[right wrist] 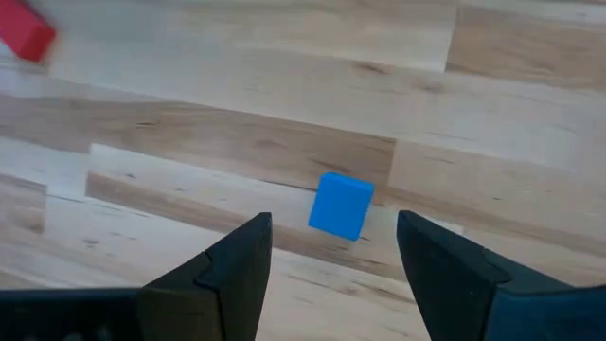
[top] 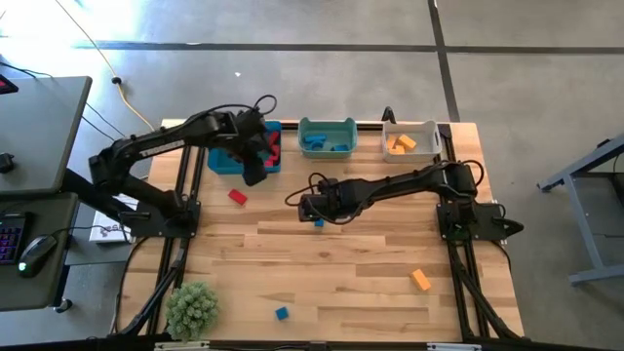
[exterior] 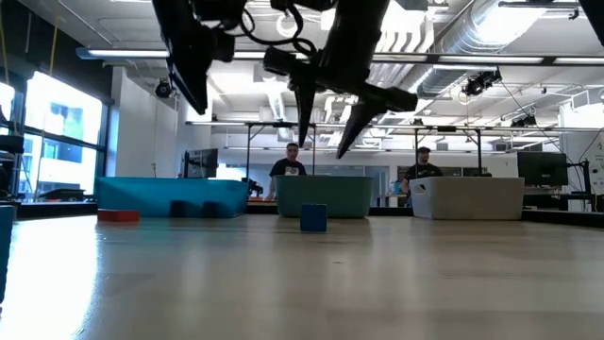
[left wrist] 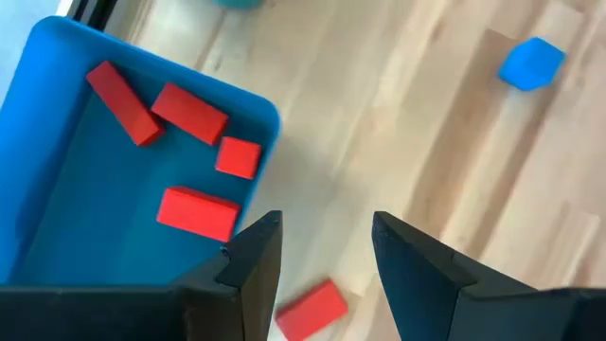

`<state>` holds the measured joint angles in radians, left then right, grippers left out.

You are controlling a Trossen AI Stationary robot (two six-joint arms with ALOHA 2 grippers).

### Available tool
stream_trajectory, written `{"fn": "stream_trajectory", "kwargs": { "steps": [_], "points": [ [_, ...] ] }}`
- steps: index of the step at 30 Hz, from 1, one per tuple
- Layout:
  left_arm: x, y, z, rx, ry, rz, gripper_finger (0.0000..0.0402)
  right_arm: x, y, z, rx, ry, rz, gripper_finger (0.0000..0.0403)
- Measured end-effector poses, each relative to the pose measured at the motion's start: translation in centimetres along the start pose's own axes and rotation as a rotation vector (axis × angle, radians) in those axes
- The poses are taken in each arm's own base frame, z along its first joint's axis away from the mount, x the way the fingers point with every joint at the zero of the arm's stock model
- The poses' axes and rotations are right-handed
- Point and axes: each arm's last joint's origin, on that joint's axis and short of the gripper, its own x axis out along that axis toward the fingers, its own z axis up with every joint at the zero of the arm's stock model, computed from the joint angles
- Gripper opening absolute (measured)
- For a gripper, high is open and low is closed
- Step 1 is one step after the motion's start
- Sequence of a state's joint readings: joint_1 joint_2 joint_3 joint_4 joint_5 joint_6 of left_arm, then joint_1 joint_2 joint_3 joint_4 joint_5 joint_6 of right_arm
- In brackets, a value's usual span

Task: Sort & place blocks by color
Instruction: Put the blue block into the green bin

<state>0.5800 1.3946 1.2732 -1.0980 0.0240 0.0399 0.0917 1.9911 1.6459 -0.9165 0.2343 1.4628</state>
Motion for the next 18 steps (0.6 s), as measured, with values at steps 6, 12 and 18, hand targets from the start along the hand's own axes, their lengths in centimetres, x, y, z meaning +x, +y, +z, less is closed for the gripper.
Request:
{"fn": "stream_trajectory", "kwargs": {
  "steps": [6, 12, 18],
  "points": [
    [-2.2, -1.7, -1.0, 0.057, -0.067, -0.023, 0.0156, 2.4, -0.5, -0.6, 0.023, 0.019, 0.016, 0.0215],
    [-2.9, -2.5, -1.3, 0.086, -0.098, -0.035, 0.0156, 4.7, -1.8, -1.1, 0.041, 0.049, 0.015, 0.0215],
    [-3.0, -2.6, -1.3, 0.087, -0.1, -0.035, 0.0156, 6.0, -2.5, -1.1, 0.044, 0.07, 0.019, 0.0215]
  ]
}}
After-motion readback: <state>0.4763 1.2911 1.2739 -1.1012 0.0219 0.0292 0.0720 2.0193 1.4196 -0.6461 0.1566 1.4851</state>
